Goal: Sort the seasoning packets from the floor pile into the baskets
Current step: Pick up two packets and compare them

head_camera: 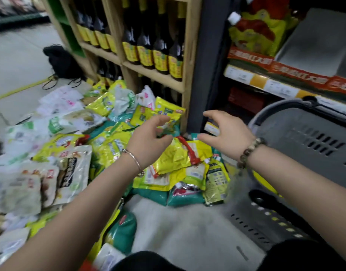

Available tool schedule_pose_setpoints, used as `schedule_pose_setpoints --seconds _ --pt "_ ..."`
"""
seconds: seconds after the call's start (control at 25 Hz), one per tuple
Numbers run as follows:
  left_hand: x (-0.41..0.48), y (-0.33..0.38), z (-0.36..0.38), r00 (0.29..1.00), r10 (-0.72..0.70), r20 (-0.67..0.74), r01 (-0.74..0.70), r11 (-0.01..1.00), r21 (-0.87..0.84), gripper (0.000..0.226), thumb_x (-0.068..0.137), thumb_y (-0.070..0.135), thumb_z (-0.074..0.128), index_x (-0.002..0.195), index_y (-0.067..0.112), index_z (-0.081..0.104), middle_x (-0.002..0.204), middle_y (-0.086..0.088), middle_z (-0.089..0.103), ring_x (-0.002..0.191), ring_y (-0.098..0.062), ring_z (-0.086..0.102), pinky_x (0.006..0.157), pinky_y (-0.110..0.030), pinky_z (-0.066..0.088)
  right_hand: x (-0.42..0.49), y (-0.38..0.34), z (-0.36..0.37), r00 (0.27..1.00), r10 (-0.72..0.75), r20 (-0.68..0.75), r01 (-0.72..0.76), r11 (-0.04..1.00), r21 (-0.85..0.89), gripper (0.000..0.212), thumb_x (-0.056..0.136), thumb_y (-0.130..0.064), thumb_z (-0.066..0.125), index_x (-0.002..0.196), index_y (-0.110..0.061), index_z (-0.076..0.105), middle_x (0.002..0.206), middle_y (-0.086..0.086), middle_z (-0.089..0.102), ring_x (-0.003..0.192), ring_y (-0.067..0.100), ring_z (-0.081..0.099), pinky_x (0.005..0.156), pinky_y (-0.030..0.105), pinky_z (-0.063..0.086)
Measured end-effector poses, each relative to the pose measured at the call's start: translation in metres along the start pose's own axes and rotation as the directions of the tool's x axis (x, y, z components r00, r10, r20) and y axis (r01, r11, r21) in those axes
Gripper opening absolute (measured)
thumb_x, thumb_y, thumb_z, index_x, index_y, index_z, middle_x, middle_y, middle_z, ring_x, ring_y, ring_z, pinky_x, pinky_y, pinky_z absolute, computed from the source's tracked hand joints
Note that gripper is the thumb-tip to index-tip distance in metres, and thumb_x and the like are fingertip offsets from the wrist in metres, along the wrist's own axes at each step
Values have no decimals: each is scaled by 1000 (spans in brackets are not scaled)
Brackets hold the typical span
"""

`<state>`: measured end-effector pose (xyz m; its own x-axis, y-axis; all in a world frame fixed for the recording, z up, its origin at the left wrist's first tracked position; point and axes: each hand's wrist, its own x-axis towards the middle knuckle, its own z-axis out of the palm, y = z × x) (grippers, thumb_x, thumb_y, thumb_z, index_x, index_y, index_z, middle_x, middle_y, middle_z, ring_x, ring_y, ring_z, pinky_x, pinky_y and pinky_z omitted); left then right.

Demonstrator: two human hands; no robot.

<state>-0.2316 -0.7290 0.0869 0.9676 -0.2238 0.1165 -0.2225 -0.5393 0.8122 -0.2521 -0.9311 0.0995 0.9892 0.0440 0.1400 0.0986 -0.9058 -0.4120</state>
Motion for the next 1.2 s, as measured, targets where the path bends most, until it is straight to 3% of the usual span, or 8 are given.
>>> schedule_pose_setpoints --seconds 0.16,0.32,0.56,0.76,0.84,0.96,1.08,1.2 --pt "-22 -67 -29 992 -120 -23 122 988 95 44 84 15 64 127 18 53 127 0 56 110 -20 57 89 -30 46 15 -41 57 987 -78 144 99 984 -146 60 81 -48 59 134 -26 43 134 2 49 120 23 49 94 36 44" --pt "-33 -119 -23 976 -217 -1 215 964 159 44 84 18 63 127 21 52 129 0 56 109 -20 58 82 -26 43 18 -39 120 948 -5 317 103 950 -294 59 84 -48 55 134 -23 41 135 4 48 121 23 49 90 36 45" --pt "-27 -163 18 929 -368 -43 370 926 67 40 84 16 63 124 17 56 126 -5 58 104 -22 60 87 -32 48 27 0 183 868 1 496 261 850 -458 51 87 -46 49 131 -21 43 127 5 52 109 24 55 73 33 44" --pt "-21 -180 56 915 -402 -16 402 916 -12 40 83 12 64 122 16 57 120 -5 60 98 -20 59 87 -34 49 48 36 240 904 100 416 88 908 -409 67 83 -48 55 139 -21 29 133 8 47 109 27 55 68 34 44" --pt "-19 -191 59 909 -417 -17 416 908 -54 42 83 11 64 124 15 54 115 -4 58 93 -17 58 85 -33 50 54 48 268 886 135 443 36 934 -356 86 81 -53 57 147 -25 9 147 10 31 123 29 46 82 39 48" --pt "-27 -210 59 895 -443 -59 436 894 -97 41 84 11 63 123 18 54 107 2 56 85 -11 57 74 -25 45 51 58 307 911 68 408 79 940 -332 90 85 -51 55 148 -27 -5 157 7 3 142 27 19 112 47 26" --pt "-41 -224 65 867 -493 -65 478 863 -164 37 84 8 63 119 18 56 105 3 58 78 4 53 74 -22 43 48 67 327 962 -28 270 104 957 -271 70 94 -37 45 150 -25 3 157 7 6 143 22 18 116 42 14" --pt "-46 -233 71 848 -523 -89 487 834 -259 31 83 3 62 109 19 57 103 -1 61 81 4 55 70 -17 44 53 79 322 985 -150 90 163 974 -159 49 97 -27 43 144 -20 32 149 2 33 139 17 30 115 36 11"
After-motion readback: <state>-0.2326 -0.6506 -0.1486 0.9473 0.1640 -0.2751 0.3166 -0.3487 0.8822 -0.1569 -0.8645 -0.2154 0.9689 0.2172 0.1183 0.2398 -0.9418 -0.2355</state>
